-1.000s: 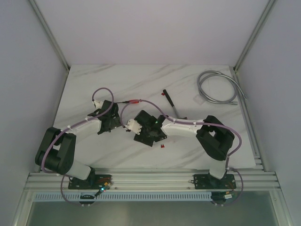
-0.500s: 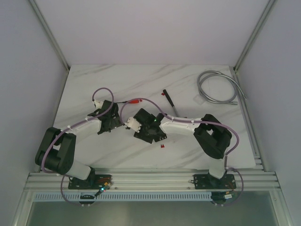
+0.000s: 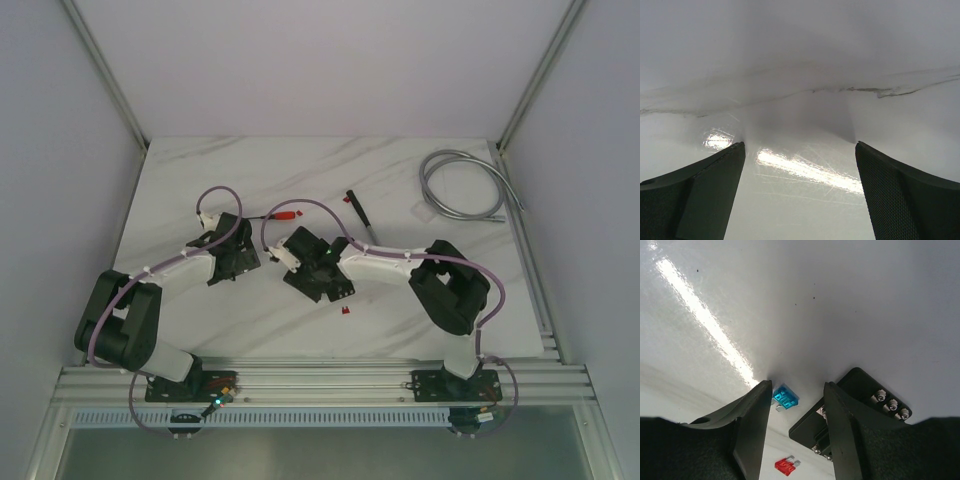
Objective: Snap on the fuse box
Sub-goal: Pick up the fuse from the center of the board.
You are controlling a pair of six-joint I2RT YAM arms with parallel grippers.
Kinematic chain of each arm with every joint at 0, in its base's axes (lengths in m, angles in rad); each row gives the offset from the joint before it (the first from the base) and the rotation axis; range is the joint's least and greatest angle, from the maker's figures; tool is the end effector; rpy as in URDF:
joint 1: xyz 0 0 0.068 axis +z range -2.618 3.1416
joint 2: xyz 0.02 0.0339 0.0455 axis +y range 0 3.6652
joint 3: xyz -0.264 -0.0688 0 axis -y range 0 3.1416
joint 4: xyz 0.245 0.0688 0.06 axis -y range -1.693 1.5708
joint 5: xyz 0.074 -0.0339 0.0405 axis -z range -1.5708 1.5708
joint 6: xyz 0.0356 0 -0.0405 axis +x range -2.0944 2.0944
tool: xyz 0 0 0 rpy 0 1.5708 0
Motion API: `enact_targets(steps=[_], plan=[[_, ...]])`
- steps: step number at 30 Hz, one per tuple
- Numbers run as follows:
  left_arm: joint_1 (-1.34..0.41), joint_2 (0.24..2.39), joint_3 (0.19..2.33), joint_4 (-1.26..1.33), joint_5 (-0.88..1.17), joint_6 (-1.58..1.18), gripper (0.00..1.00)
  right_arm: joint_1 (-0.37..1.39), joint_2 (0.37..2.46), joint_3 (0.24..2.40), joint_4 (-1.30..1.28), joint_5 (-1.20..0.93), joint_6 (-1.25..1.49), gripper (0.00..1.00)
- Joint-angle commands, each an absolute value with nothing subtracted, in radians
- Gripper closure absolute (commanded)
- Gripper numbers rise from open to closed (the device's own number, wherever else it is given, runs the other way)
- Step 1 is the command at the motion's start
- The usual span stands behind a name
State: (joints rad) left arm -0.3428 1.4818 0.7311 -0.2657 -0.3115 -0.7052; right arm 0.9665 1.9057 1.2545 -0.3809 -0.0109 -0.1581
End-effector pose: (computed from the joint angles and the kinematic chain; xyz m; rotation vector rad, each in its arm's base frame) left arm 0.2612 -0.0816 0.1615 -0.5629 2.4500 -0.0161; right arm 0.2237 0.3246 0.1680 -1.4079 2.2268 0.2992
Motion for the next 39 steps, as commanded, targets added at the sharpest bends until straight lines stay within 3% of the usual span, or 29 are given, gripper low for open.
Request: enact_targets(steps=[1, 13, 27, 39], plan=[[-0.353, 1.498, 0.723, -0.291, -0.246, -0.714, 0.0, 0.968, 1.904, 1.283, -0.453, -0.024, -0.086, 0.46], [-0.357, 1.495, 0.723, -0.29, -0.234, -0.716, 0.0, 0.97, 1.947, 1.321, -0.532, -0.049, -0.105, 0.49], [-0.364, 1.499, 0.723, -0.282, -0.227, -0.716, 0.0, 1.007, 2.021, 1.413, -0.645, 0.116, 0.397, 0.54], [-0.364, 1.484, 0.719, -0.282, -0.225, -0.716, 0.0, 1.028, 2.02, 1.39, -0.68, 0.18, 0.577, 0.6]])
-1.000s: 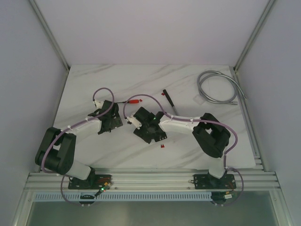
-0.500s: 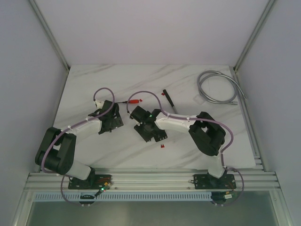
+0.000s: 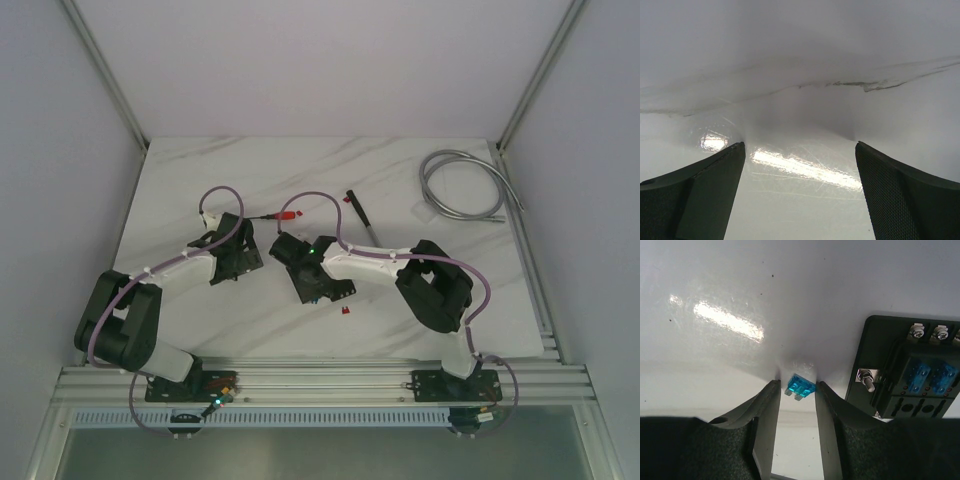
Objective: Snap on the fuse box
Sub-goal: Pick up the fuse from the center of the board.
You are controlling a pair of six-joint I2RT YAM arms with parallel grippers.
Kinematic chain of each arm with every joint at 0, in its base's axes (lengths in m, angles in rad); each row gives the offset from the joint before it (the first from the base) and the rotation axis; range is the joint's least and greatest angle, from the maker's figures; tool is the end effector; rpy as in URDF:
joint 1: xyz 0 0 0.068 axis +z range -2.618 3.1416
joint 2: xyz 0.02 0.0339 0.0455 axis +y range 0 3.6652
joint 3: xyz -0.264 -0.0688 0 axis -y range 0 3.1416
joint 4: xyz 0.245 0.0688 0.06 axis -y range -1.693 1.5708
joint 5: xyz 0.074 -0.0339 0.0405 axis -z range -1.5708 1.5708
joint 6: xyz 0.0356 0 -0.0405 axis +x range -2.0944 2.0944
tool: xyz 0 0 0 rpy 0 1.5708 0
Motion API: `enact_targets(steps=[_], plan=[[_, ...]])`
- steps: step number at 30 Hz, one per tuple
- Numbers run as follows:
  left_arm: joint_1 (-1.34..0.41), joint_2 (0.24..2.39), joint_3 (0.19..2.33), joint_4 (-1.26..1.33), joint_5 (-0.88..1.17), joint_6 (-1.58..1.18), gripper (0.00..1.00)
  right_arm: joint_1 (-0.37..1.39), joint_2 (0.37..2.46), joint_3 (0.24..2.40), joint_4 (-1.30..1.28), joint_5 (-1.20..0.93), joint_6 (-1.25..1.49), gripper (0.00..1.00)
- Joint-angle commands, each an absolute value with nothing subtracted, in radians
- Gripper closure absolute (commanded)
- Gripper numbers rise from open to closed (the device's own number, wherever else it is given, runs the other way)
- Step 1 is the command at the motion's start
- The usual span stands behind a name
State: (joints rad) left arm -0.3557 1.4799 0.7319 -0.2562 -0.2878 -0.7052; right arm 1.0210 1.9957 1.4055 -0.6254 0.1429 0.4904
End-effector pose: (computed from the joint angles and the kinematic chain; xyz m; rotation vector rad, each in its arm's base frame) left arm 0.2608 -0.0861 0.1625 -0.5411 2.4553 -0.0560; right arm 0.2153 0.3416 0.1651 -0.6944 2.6918 0.1974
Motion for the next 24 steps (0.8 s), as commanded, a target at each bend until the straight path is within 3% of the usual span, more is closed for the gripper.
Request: enact_targets(steps=[1, 24], plan=[[-0.364, 1.483, 0.718, -0.282, -0.225, -0.717, 0.0, 1.026, 2.018, 1.39, -0.681, 0.183, 0.586, 0.6], [-0.365, 1.473, 0.699, -0.243, -0.166, -0.71, 0.0, 1.026, 1.981, 1.397, -0.672, 0.265, 0.638, 0.72]])
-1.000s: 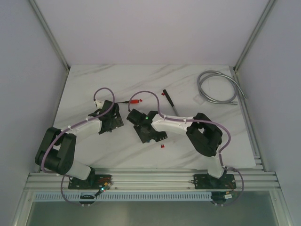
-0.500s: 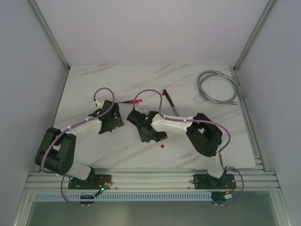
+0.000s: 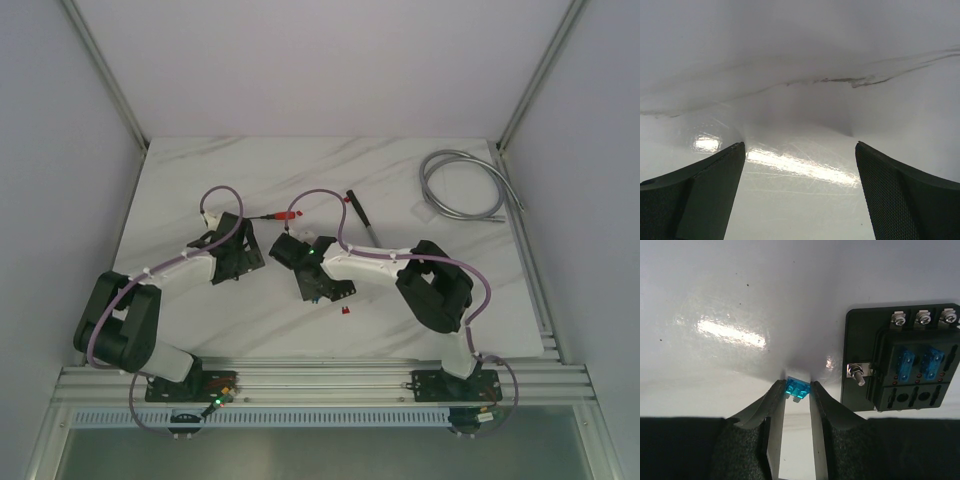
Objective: Snap on the fuse box
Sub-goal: Pick up the fuse from the center of the board.
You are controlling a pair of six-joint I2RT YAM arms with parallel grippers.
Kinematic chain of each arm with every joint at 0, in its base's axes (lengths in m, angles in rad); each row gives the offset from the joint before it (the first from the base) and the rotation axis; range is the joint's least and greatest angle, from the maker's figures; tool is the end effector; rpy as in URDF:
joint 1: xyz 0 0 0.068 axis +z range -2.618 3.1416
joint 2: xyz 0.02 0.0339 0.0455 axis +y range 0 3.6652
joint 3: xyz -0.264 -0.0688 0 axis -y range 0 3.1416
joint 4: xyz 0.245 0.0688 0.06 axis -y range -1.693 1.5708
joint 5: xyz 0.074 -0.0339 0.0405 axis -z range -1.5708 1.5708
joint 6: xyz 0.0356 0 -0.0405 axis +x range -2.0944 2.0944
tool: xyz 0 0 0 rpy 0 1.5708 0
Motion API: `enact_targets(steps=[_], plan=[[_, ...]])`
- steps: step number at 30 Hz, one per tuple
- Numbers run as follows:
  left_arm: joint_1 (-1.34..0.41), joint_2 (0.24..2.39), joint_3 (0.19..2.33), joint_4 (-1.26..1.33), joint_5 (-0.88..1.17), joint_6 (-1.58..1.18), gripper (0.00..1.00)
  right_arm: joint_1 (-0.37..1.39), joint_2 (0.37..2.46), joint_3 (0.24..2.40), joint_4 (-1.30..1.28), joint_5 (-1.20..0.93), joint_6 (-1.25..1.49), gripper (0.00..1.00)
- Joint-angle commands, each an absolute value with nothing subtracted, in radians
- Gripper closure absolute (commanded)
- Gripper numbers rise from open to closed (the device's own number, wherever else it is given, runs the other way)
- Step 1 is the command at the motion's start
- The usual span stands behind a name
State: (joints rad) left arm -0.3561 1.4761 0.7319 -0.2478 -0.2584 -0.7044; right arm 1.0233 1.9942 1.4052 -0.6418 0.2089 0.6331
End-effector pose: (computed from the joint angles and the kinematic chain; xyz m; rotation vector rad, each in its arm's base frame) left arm 0.2611 -0.0874 0.1637 -0.5315 2.4597 -0.0968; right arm 0.2155 0.3392 0.1654 -0.4856 2.7130 0.1531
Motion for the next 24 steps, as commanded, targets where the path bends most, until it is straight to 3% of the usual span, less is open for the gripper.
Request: enact_targets(steps=[1, 12, 24], plan=[[-0.365, 1.465, 0.695, -0.238, -0.157, -0.708, 0.0, 1.026, 1.974, 1.396, -0.668, 0.268, 0.633, 0.72], [-0.365, 1.451, 0.679, -0.215, -0.13, -0.705, 0.0, 1.026, 1.999, 1.391, -0.661, 0.218, 0.54, 0.67], [-0.365, 1.448, 0.677, -0.216, -0.13, -0.708, 0.0, 1.023, 1.999, 1.397, -0.678, 0.21, 0.631, 0.56]])
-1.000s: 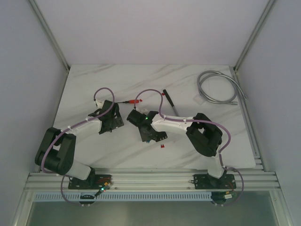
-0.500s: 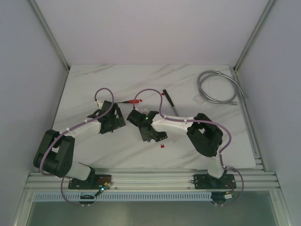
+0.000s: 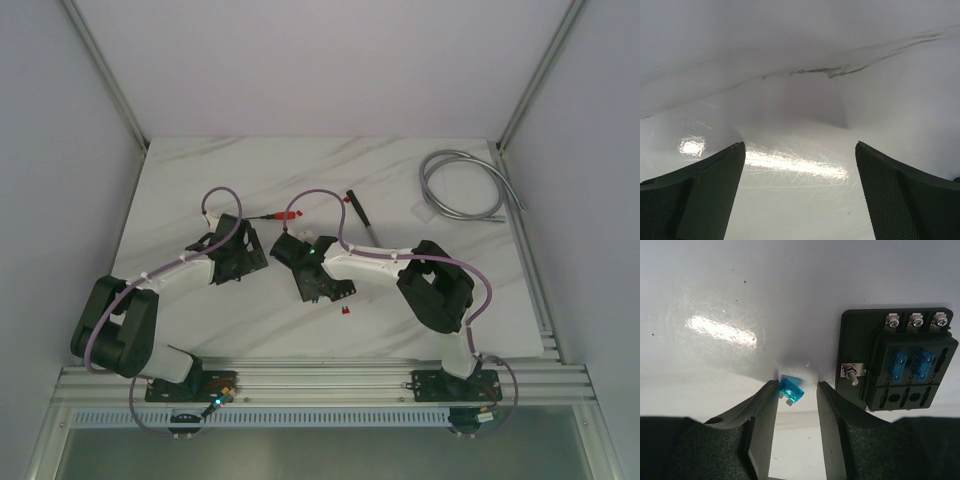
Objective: Snap on the fuse box
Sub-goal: Pick up the fuse from the center of the board.
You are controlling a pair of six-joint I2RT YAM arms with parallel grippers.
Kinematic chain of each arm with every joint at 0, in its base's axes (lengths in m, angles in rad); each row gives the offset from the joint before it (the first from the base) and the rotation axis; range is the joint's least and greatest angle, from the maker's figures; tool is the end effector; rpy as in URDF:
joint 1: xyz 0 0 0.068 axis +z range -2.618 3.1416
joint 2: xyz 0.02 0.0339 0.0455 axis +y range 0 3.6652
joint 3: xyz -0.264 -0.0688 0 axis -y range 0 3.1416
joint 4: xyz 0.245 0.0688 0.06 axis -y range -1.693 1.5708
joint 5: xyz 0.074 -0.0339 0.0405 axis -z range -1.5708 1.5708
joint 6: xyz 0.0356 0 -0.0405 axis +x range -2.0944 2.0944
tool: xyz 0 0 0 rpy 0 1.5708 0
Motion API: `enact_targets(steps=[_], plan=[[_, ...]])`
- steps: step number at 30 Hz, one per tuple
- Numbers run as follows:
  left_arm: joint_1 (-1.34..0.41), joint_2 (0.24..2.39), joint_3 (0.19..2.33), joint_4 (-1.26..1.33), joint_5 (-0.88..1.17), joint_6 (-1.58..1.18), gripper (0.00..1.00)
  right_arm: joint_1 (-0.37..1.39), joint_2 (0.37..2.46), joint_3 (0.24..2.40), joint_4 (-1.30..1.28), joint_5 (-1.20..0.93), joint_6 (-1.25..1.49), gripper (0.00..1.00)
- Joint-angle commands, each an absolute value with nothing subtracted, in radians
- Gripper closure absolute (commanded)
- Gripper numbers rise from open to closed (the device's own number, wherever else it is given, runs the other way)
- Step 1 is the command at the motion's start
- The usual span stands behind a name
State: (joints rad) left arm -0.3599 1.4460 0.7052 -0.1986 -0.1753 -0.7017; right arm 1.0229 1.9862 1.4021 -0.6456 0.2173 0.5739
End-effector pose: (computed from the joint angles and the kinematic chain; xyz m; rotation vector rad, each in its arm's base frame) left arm 0.2575 -0.0903 0.1663 -0.4964 2.4539 -0.2241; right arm 0.2151 0.3378 0.1675 -0.5612 2.6896 0.1297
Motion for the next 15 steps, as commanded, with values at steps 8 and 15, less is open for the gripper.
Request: enact_targets(steps=[8, 15], plan=[[-0.364, 1.447, 0.676, -0.215, -0.131, -0.706, 0.0, 1.024, 1.996, 1.395, -0.672, 0.189, 0.729, 0.58], [-0.366, 1.448, 0.675, -0.213, -0.129, -0.704, 0.0, 1.025, 1.992, 1.378, -0.67, 0.216, 0.751, 0.58]])
